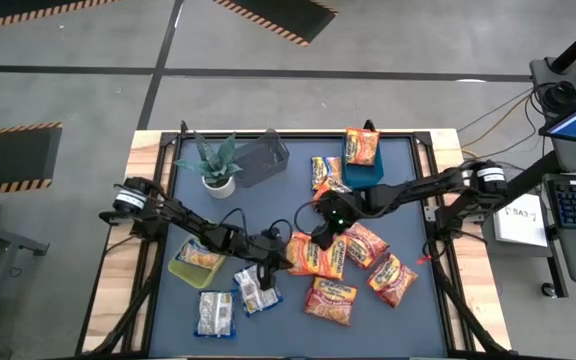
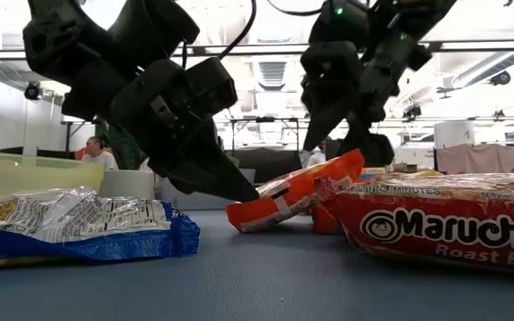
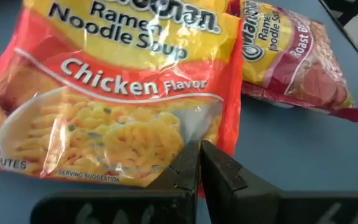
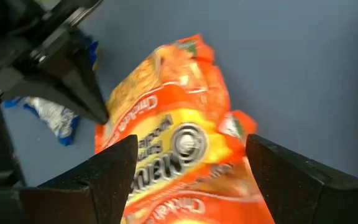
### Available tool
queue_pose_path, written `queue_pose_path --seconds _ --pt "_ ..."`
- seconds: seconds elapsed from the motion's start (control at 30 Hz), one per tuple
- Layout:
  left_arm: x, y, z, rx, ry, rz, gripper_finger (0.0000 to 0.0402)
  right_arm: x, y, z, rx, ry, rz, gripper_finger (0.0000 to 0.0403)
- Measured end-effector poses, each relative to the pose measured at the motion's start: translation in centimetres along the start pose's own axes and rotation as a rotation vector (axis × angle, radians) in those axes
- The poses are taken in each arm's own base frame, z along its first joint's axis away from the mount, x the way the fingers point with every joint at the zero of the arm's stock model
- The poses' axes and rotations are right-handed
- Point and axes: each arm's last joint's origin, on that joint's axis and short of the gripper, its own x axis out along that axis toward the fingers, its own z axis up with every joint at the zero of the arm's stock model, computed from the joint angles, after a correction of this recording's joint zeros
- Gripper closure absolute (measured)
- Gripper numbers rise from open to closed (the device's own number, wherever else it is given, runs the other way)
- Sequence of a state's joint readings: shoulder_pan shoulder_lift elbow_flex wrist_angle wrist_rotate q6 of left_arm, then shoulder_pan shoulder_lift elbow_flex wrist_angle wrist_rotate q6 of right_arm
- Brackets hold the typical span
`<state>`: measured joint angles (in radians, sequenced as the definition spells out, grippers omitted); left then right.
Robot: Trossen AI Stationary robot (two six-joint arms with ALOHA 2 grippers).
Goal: Sort Maruchan noodles
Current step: Put the orange noodle pack into the blue bin
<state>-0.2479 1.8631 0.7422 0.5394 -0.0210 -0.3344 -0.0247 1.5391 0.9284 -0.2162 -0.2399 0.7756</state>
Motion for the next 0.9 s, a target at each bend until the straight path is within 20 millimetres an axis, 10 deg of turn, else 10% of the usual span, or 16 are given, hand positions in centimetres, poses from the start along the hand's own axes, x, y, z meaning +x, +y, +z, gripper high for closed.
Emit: queue_pose_path --seconds 0.43,0.9 --pt "0.1 0.6 -1.0 -0.032 -0.036 -0.042 0.0401 3.8 -1.2 3.0 -0.049 0.174 0.246 0.0123" --pt "-0.1 0.7 -0.8 -0.049 -0.035 -0.058 0.0401 4.9 0.2 4.8 -0.161 0.208 0.334 0.0235"
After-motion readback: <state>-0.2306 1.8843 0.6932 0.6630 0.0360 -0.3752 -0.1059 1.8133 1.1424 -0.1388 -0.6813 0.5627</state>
